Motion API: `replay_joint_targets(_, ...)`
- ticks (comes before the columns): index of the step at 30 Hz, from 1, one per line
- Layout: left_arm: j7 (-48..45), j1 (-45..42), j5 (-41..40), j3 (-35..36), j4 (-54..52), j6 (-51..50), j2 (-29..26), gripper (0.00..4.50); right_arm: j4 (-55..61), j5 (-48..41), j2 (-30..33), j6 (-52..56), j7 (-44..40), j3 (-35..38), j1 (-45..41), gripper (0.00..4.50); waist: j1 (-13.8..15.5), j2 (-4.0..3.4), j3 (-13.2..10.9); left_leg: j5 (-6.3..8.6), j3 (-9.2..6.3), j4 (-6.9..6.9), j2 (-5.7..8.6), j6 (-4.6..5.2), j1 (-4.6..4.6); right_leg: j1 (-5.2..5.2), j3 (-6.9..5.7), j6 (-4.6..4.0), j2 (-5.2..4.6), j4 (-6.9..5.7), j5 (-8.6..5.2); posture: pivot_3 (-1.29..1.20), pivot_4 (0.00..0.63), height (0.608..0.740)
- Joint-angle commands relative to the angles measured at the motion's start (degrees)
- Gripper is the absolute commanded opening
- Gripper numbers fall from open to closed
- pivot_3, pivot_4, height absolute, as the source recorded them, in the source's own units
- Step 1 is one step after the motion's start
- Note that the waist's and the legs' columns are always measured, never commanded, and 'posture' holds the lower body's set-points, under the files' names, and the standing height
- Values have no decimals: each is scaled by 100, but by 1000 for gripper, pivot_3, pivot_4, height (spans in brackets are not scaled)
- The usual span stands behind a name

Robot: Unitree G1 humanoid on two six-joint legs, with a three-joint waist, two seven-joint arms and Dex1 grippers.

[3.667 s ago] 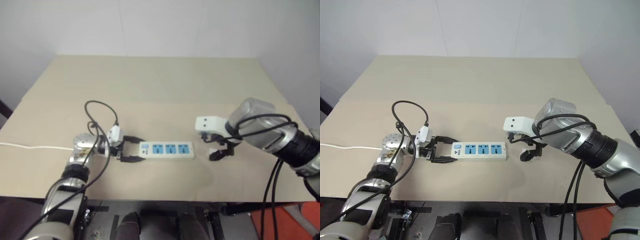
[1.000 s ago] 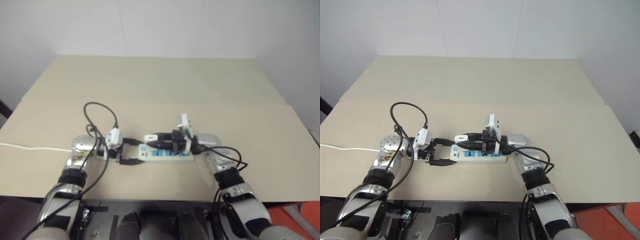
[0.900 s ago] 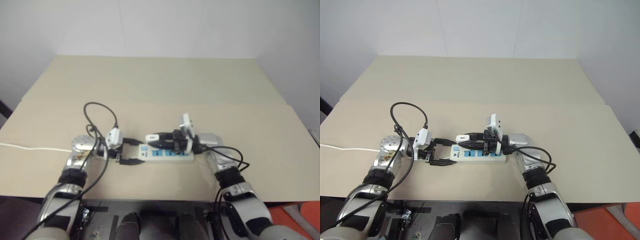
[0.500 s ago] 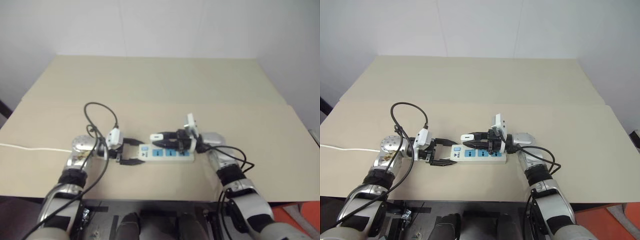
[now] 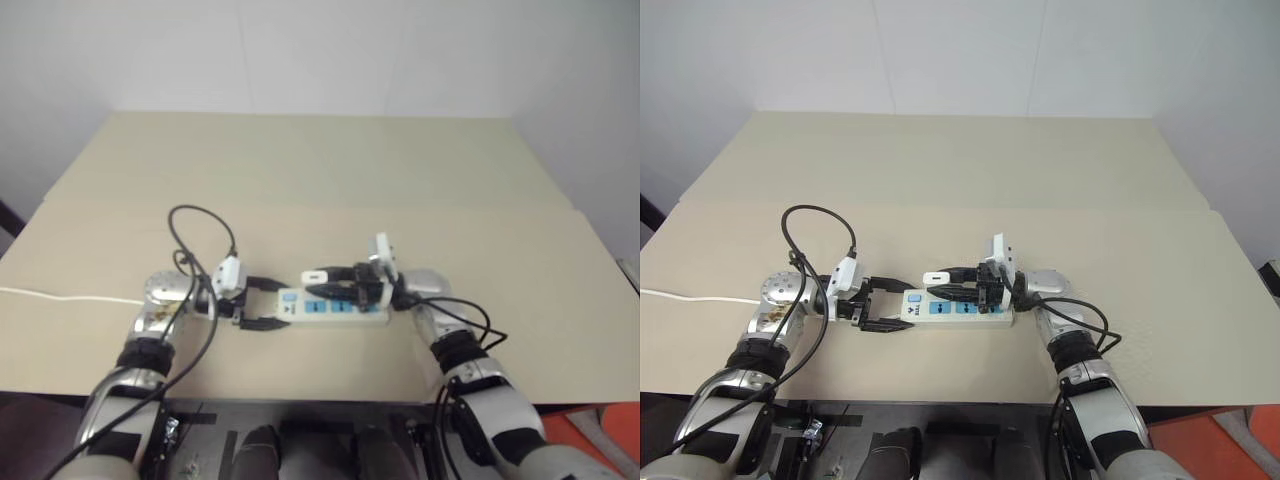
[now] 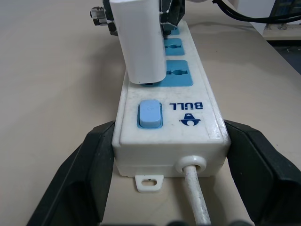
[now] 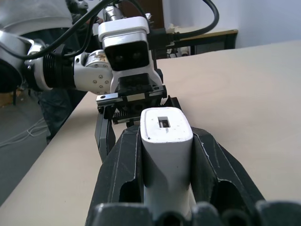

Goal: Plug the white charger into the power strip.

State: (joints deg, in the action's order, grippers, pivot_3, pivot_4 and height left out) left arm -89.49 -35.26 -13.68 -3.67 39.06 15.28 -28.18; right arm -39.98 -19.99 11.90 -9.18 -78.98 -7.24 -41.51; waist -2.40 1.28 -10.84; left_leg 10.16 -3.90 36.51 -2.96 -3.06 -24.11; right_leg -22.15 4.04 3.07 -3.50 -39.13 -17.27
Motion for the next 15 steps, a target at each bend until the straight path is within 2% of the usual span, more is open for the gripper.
replay_joint_targets(1, -21, 61, -29, 17, -157, -5, -119, 3223, -510, 401, 261, -264, -117, -37, -7, 1091, 1, 0, 0, 0, 0, 0, 0, 0, 1, 1, 0, 0, 0, 0, 0, 0, 150, 740)
replay_joint_targets(8, 1, 85, -46, 19, -214, -32, -107, 3223, -1023, 745, 396, -479, -80, -239, -224, 1091, -2, -1, 1, 0, 0, 0, 0, 0, 11, 10, 0, 0, 0, 0, 0, 0, 150, 740)
replay_joint_targets(15, 33, 92, -45, 3, -216, -34, -108, 3223, -1373, 1058, 516, -255, 124, -478, -334, 1091, -16, -1, 1, 0, 0, -10, 0, 0, 87, 82, 1, 1, 1, 7, -1, 0, 150, 740)
